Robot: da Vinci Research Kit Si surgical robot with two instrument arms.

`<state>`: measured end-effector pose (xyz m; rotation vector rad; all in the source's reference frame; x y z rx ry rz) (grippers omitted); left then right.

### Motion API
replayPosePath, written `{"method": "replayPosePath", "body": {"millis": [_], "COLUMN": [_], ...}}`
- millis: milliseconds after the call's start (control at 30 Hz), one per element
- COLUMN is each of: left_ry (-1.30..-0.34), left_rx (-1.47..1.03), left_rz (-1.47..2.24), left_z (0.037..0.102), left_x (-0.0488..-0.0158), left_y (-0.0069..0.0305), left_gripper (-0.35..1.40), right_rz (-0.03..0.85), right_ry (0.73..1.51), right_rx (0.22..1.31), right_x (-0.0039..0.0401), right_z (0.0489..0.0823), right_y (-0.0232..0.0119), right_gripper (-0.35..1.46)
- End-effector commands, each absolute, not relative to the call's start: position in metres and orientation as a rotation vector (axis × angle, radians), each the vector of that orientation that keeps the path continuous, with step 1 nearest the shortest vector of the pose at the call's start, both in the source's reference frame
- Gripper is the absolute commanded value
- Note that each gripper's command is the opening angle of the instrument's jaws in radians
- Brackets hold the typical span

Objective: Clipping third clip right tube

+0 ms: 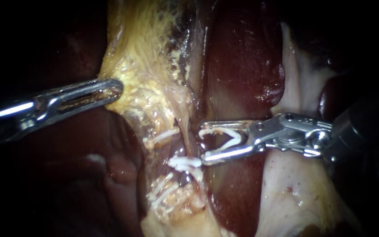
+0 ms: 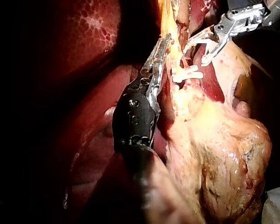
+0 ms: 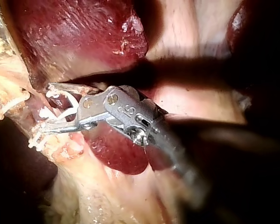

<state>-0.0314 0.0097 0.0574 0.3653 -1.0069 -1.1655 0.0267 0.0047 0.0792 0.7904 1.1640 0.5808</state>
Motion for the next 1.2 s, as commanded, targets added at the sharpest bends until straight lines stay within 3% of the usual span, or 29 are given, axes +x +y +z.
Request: {"method": "replayPosePath", "body": {"millis": [33, 333, 533, 833, 1200], "left_ry": [-1.008, -1.013, -1.013, -1.013, -1.012], "left_rx": [0.366, 0.36, 0.361, 0.364, 0.362], "left_rz": [-1.167, -1.167, -1.166, -1.164, -1.164], "left_z": [0.0571, 0.0562, 0.0563, 0.0568, 0.0578], "left_x": [-0.0315, -0.0316, -0.0315, -0.031, -0.0301], "left_y": [0.0096, 0.0094, 0.0094, 0.0098, 0.0105], "left_gripper": [-0.35, -0.35, -0.35, -0.35, -0.35], "right_rz": [0.584, 0.589, 0.604, 0.626, 0.603], "right_ry": [1.157, 1.137, 1.222, 1.288, 1.302], "right_rx": [0.789, 0.817, 0.9, 1.045, 1.18], "right_x": [0.0271, 0.0299, 0.0308, 0.0312, 0.0313], "right_z": [0.0796, 0.0811, 0.0805, 0.0793, 0.0778], "right_y": [0.0047, 0.0043, 0.0046, 0.0045, 0.0037], "right_gripper": [0.6, 0.59, 0.58, 0.56, 0.52]}}
